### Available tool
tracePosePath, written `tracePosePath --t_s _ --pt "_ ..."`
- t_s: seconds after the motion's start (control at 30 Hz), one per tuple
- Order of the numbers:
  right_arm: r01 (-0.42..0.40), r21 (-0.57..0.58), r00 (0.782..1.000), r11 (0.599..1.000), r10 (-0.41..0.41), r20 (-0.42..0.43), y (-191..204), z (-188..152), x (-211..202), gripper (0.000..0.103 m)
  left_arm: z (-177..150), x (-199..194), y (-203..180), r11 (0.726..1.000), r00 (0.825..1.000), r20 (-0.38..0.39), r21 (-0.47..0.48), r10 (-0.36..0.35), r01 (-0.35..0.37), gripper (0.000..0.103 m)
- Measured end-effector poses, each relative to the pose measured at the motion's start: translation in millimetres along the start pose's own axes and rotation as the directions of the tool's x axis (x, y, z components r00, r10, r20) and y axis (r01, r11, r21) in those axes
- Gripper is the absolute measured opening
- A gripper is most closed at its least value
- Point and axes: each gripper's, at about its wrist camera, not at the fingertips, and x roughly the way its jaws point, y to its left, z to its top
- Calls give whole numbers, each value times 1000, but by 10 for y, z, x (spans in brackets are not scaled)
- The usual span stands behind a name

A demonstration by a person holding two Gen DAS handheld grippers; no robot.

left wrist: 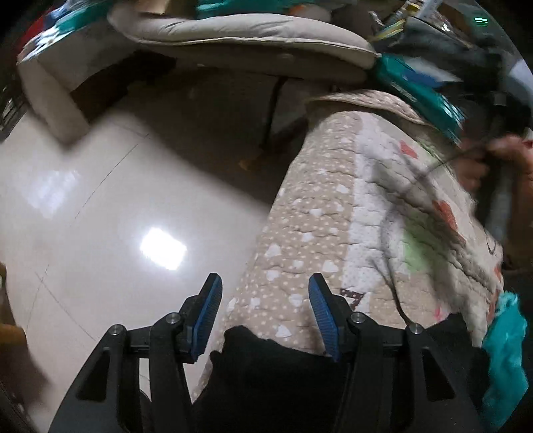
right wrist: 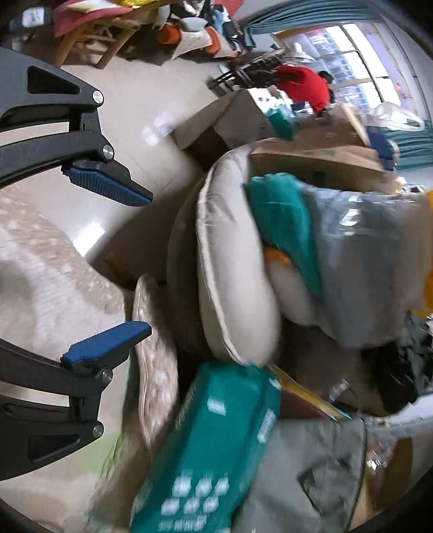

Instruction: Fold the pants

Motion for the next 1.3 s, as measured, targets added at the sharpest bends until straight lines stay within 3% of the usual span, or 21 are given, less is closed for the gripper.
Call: tracePosePath --t_s 0.1,0.2,0.3,0.4,0.5,0.57,0.6,0.7,0.77,0.83,0.87,0.93,1.0,1.03,1.07,1.1,1.13,1.17,1.23,1.27,1.3 --pt "46 45 996 998 -42 -77 -139 -238 164 75 6 -99 49 1000 1000 12 -17 -18 18 53" --pt "142 190 986 972 -122 -117 -408 -596 -221 75 -38 -296 157 999 999 45 -43 -15 17 53" --pt "253 312 966 916 -223 -131 -582 -950 -946 76 -177 -573 181 1000 990 135 -18 25 -23 53" --pt "324 323 946 889 -303 -113 -599 -1071 -1723 76 -383 -791 133 995 976 201 30 84 -91 53" --pt "325 389 940 862 -339 -36 -664 -1335 -2687 83 -539 -900 1 999 981 193 21 35 -40 53" --pt "330 424 934 843 -357 -17 -726 -1743 -3287 83 -662 -922 -171 999 980 198 28 17 -23 53" --pt "325 456 932 829 -363 -4 -754 -1992 -3535 83 -747 -910 -281 999 980 196 26 -27 22 53" --pt "280 566 946 775 -322 -26 -884 -2742 -3928 83 -981 -838 -520 997 987 143 19 -78 76 53" --pt "207 660 973 722 -225 -59 -974 -3242 -3908 83 -1151 -771 -612 990 984 104 18 -144 143 53" --pt "165 740 986 653 -101 -131 -1116 -3655 -3696 83 -1284 -724 -594 992 988 91 16 -123 122 54" --pt "194 766 980 613 -79 -184 -1181 -3816 -3592 83 -1313 -708 -560 994 990 89 18 -111 110 53" --pt "283 785 953 551 -67 -296 -1328 -4050 -3382 77 -1339 -702 -408 997 993 92 17 -77 76 54" --pt "352 760 930 546 -113 -349 -1397 -4080 -3365 56 -1300 -751 -156 1000 992 123 -18 -21 24 54" --pt "432 717 899 548 -193 -394 -1382 -4031 -3407 57 -1264 -789 -12 999 990 143 -40 3 2 53" --pt "537 646 842 543 -299 -449 -1346 -3980 -3447 64 -1226 -825 151 997 986 164 -65 38 -28 54" --pt "668 533 744 519 -439 -504 -1293 -3927 -3482 65 -1191 -853 305 994 982 176 -93 69 -53 54" --pt "701 496 713 513 -480 -510 -1261 -3907 -3488 65 -1167 -865 458 990 980 178 -123 86 -64 54" --pt "700 495 714 515 -479 -511 -1228 -3883 -3493 65 -1147 -870 635 985 981 172 -163 85 -57 53" --pt "657 525 754 541 -471 -458 -1085 -3749 -3537 67 -1147 -845 942 967 988 147 -255 52 -13 54" --pt "625 525 781 578 -470 -411 -948 -3586 -3521 68 -1174 -805 1101 950 992 125 -311 18 22 53" --pt "570 513 821 641 -444 -358 -779 -3403 -3448 70 -1212 -756 1221 932 994 106 -357 -20 57 53"
